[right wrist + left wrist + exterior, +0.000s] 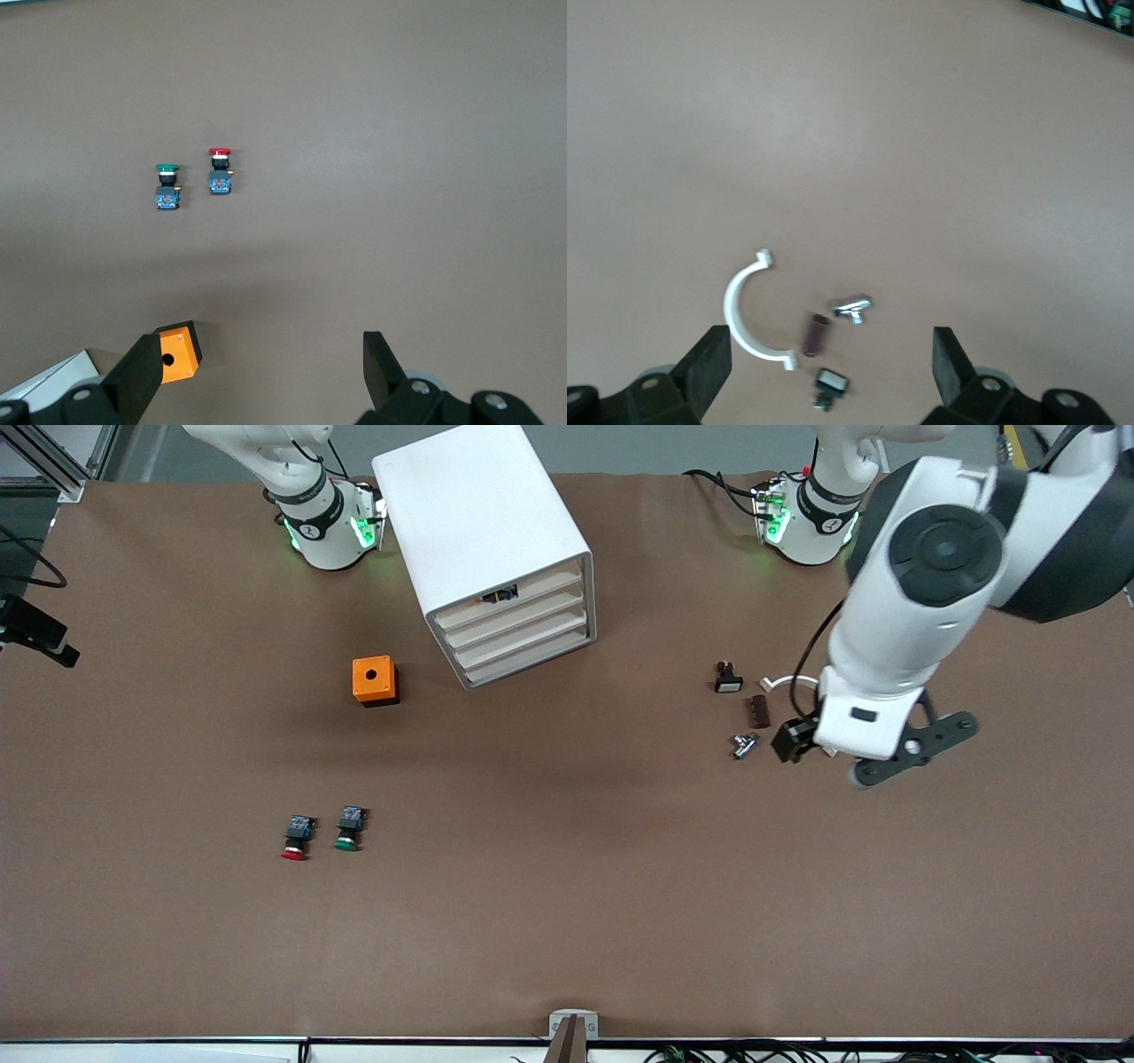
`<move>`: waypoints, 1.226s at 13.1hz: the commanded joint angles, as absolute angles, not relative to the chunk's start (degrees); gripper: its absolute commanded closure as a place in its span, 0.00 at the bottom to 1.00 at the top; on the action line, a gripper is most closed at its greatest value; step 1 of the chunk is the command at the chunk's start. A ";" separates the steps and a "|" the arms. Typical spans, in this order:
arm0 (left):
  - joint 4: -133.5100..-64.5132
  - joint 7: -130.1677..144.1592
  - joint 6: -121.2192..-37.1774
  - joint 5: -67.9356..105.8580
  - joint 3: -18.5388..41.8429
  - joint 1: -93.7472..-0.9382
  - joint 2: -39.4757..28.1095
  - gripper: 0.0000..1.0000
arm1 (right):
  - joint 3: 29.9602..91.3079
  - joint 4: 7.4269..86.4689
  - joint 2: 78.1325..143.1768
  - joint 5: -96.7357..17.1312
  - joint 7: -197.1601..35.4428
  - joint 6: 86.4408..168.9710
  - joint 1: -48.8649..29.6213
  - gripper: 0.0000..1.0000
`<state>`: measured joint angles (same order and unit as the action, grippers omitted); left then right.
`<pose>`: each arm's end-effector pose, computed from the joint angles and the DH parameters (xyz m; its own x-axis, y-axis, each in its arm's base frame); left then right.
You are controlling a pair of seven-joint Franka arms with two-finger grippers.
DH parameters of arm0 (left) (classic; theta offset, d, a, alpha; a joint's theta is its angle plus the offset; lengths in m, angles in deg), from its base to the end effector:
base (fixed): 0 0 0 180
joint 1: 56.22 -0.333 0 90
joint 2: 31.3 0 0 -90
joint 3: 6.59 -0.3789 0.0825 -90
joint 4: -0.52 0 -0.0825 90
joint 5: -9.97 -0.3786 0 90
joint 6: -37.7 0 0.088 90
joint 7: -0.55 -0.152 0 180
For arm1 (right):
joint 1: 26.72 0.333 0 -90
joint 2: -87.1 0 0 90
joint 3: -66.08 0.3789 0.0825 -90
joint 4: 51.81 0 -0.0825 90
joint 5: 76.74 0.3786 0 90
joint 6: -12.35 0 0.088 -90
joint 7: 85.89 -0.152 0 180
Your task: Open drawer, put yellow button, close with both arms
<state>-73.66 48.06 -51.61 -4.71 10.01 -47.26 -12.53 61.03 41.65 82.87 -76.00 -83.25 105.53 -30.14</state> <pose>0.6232 -0.2190 0.5796 0.9231 0.3747 0.0863 0.3838 -0.9116 -0.1474 0.5243 -0.0782 0.6588 0.9923 -0.1021 0.0694 -0.1013 -0.9947 -0.0162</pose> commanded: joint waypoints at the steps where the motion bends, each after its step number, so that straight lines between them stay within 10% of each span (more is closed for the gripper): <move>1: -74.71 41.27 -49.93 -3.49 10.99 -51.71 -15.48 0.00 | 61.60 42.05 81.92 -77.00 -82.64 104.73 -31.11 0.00; 16: -84.79 9.95 -47.45 5.57 -0.87 -57.01 -30.23 0.00 | 61.69 41.62 82.09 -76.73 -82.64 102.61 -32.34 0.00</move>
